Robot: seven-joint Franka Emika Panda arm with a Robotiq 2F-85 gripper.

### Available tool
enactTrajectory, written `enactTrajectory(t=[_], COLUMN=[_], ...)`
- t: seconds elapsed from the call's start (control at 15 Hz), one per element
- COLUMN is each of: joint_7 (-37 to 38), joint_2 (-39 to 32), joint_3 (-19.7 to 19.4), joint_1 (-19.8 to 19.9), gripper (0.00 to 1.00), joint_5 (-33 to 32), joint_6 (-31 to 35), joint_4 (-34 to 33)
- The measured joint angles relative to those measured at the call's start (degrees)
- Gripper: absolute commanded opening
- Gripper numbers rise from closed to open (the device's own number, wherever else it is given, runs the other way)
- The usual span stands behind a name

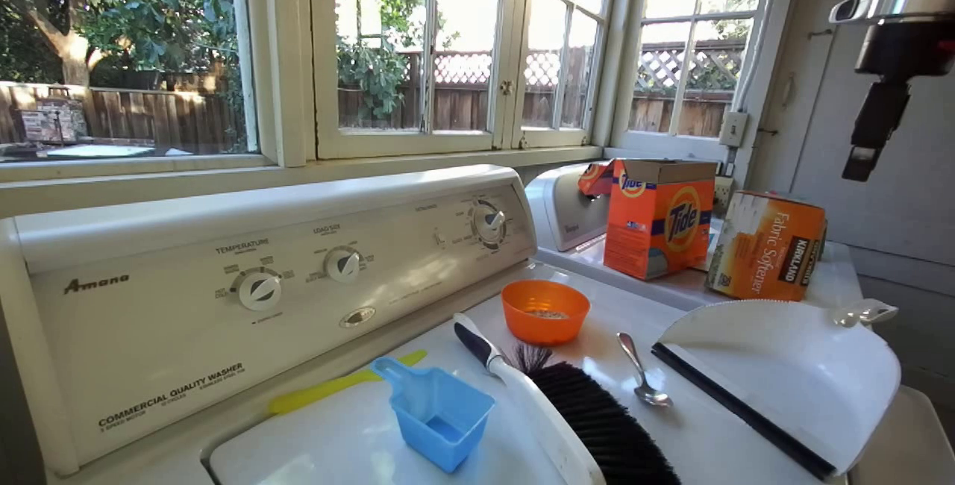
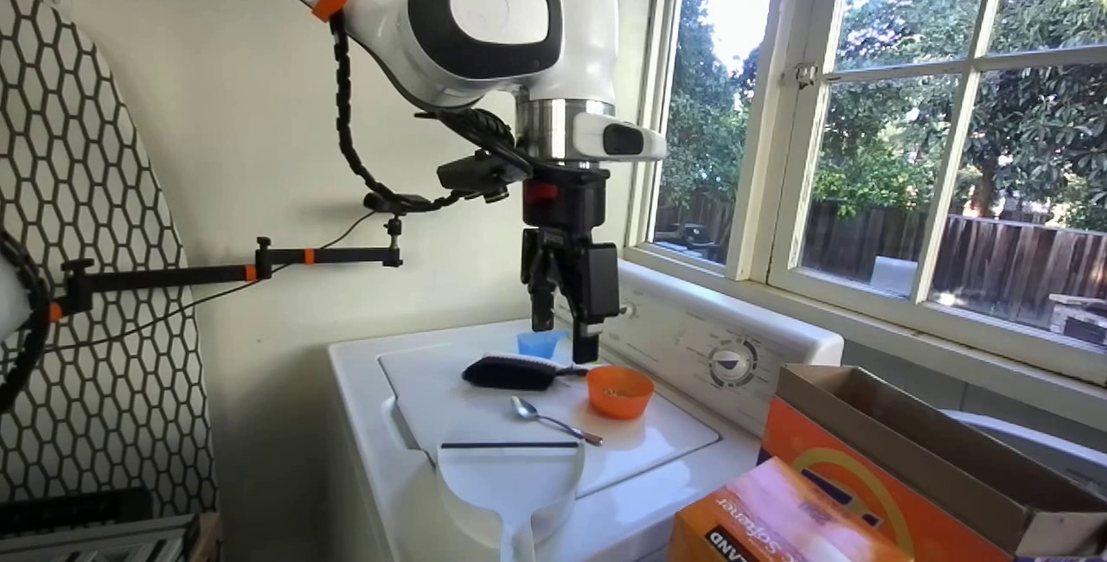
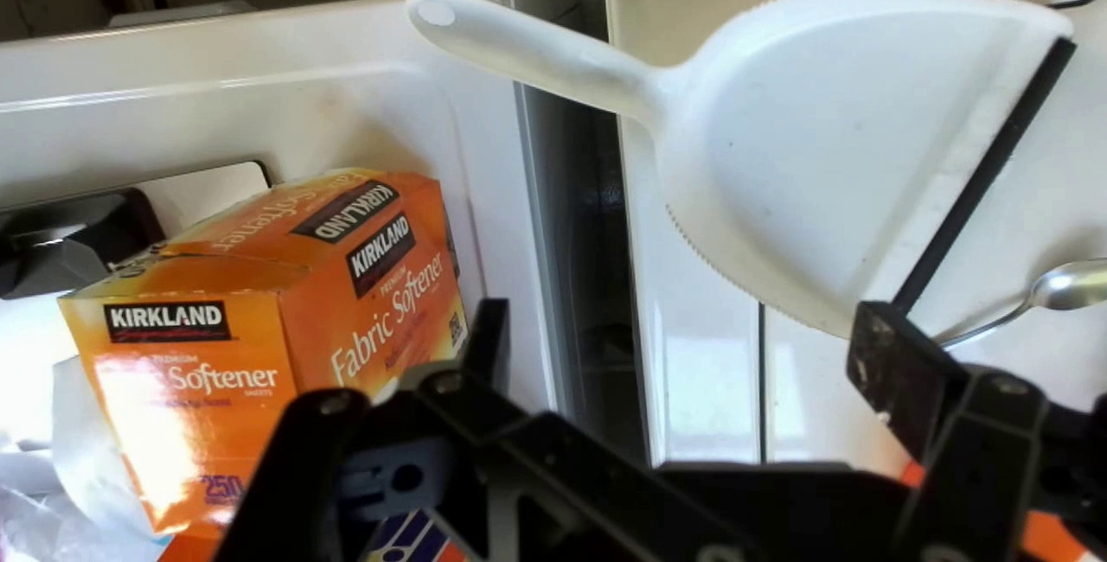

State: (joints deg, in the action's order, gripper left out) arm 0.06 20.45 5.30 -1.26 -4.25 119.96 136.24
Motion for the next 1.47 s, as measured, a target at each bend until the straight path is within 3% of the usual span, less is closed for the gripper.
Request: enactTrajectory(t=[0.93,1.47], joint_7=[-0.04,1.06], joint_2=[-0.25,-5.18], joint_3=[-0.04,3.09], joint_1=[-0.03,-3.45], gripper=[1.00,1.00], joint_5=[-0.11,-0.15], joint_6=[0.06,19.75], joint_4=[-0.50,-0.41])
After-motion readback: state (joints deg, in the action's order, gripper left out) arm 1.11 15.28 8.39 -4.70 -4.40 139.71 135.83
